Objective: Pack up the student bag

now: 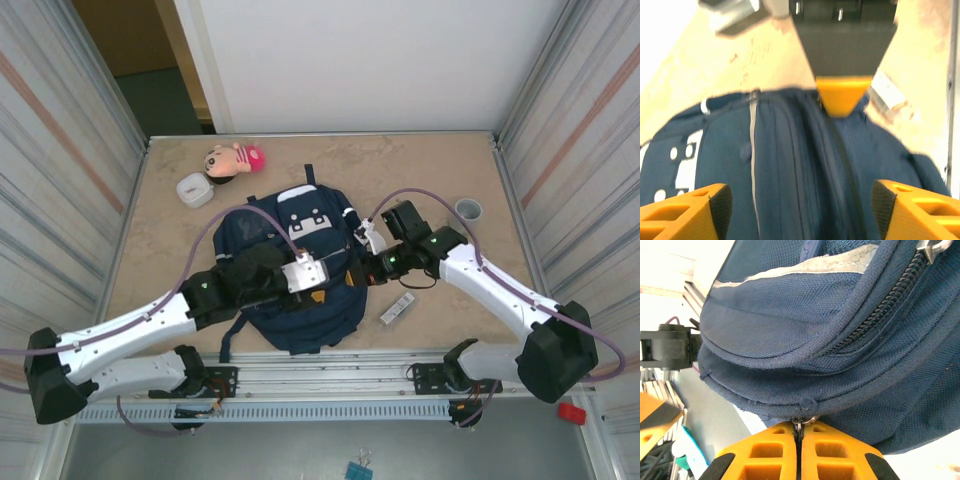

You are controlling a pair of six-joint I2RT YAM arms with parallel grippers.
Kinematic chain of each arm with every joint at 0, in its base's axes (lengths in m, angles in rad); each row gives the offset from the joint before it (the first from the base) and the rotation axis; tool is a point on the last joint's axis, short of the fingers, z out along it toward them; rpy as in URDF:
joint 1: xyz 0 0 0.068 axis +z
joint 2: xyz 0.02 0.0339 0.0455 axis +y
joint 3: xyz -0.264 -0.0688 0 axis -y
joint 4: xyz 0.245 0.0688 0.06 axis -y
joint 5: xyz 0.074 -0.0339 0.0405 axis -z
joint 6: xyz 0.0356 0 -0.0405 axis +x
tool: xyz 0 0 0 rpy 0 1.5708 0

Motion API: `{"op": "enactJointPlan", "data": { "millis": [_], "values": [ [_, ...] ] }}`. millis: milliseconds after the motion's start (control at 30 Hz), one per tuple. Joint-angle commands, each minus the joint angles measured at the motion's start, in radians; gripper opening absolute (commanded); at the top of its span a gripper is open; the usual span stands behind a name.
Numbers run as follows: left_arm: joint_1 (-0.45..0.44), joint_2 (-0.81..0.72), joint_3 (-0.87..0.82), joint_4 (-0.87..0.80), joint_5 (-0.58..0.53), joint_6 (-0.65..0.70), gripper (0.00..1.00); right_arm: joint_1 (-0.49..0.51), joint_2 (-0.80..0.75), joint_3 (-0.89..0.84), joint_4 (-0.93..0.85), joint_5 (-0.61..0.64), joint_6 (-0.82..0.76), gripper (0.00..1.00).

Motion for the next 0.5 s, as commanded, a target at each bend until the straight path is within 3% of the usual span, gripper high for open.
{"op": "enactJointPlan", "data": {
  "millis": [0,200,367,467],
  "values": [
    [-0.013,0.069,0.038,0.067,0.016,-0.036,0.73,0.014,-0.036,0.052,0.025,-0.011,0.018,0.0],
    [-0.014,0.175,0.049,0.053,0.063,-0.035,0.67,0.013,-0.051,0.056,0.035,-0.036,0.02,0.0],
    [-0.011,0.178,0.039,0.046,0.021,-0.014,0.32,-0.006,-0.059,0.044,0.044,-0.038,0.017,0.0],
    [-0.011,0.127,0.019,0.032,0.089,0.021,0.15,-0.107,-0.06,-0.013,0.08,-0.059,0.026,0.0]
  ]
}}
